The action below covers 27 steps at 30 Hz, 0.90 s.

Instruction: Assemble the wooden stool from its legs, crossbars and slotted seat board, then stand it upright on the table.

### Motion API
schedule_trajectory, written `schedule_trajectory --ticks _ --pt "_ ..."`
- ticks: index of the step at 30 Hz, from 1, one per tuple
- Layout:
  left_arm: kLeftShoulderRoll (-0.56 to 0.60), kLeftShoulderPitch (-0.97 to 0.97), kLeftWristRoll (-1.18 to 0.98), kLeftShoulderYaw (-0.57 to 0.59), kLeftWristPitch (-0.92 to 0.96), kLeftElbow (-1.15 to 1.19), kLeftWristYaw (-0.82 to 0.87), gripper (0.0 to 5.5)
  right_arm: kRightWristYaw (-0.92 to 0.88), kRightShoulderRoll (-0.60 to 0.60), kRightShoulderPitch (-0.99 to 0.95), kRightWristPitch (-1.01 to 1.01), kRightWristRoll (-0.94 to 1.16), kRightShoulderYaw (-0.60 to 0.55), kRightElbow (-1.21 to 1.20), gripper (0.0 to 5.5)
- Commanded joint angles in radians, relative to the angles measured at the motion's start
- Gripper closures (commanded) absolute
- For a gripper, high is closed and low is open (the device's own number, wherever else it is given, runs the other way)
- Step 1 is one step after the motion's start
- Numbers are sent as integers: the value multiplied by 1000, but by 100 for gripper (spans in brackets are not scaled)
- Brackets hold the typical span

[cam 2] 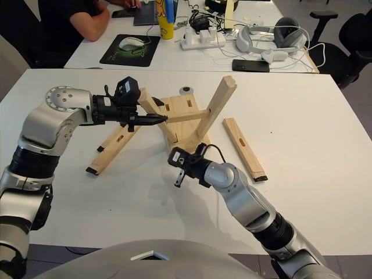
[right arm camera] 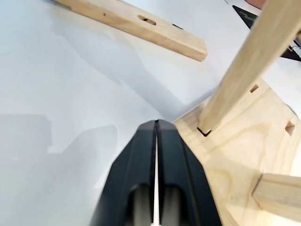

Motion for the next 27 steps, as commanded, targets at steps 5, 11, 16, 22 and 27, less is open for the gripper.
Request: schedule_trajectory --ticks 5,11,16,22,27 --pt "37 51 72 -71 12 55 -57 344 -17 11 50 -95 55 -169 96 550" --pt "37 4 47 -54 13 65 -111 344 -95 72 52 -197 7 -176 269 550" --pt "34 -23 37 -63 21 74 -158 344 -201 186 25 -222 -58 -129 382 550" --pt "34 -64 48 -77 9 111 -205 344 -364 299 -29 -194 -149 -147 502 550" --pt "18 -93 74 -88 -19 150 -213 344 -365 319 -50 -119 -170 -148 558 550"
